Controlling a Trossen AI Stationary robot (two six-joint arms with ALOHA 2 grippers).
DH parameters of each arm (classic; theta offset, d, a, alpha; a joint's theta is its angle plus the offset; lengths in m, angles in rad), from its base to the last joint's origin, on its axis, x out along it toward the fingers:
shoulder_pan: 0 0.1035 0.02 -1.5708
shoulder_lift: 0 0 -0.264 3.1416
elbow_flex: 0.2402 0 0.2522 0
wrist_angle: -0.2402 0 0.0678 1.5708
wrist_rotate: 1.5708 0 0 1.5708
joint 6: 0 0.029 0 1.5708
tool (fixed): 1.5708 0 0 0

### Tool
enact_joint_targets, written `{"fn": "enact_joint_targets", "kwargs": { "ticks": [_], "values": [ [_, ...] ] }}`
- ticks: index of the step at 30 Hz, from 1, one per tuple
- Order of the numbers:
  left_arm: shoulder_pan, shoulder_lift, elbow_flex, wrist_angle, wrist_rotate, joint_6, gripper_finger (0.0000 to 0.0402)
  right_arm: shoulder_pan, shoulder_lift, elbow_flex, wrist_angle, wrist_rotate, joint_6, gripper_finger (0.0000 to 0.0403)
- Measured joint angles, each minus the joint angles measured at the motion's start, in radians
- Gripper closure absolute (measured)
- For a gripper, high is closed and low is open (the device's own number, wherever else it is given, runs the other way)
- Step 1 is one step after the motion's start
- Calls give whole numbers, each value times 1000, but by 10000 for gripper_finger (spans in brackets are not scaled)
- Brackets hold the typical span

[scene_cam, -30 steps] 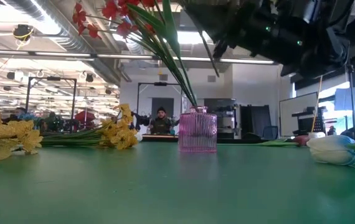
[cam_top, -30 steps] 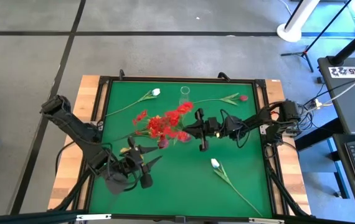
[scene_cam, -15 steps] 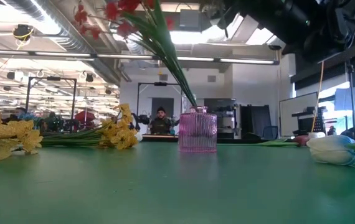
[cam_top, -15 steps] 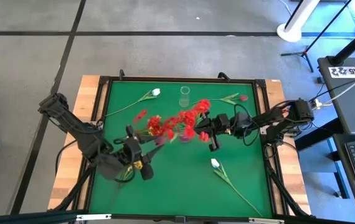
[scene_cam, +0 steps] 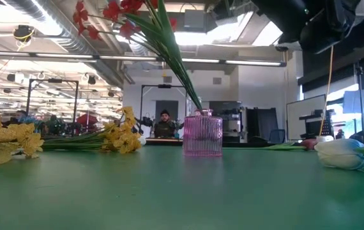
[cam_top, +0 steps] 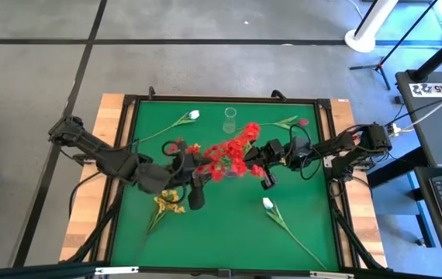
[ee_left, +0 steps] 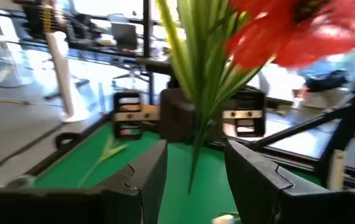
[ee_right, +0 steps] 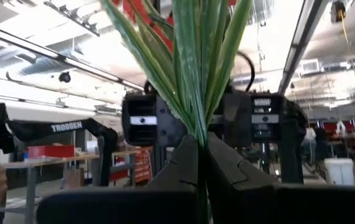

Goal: Sort flowers into vase by color
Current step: Put the red flowers into the pink vase

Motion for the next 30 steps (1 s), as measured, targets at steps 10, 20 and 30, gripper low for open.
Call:
{"fn": "enact_joint_targets", "kwargs": {
  "ticks": [10,20,30],
  "values": [
    [46,1,0,21,96,23,188,0,0,54,-135,0,0,396],
    [79,1,0,84,80,49,148,0,0,54,-158,1,1,396],
    [109,1,0,94,81,45,233,0,0,54,-186,4,4,396]
  ]
}}
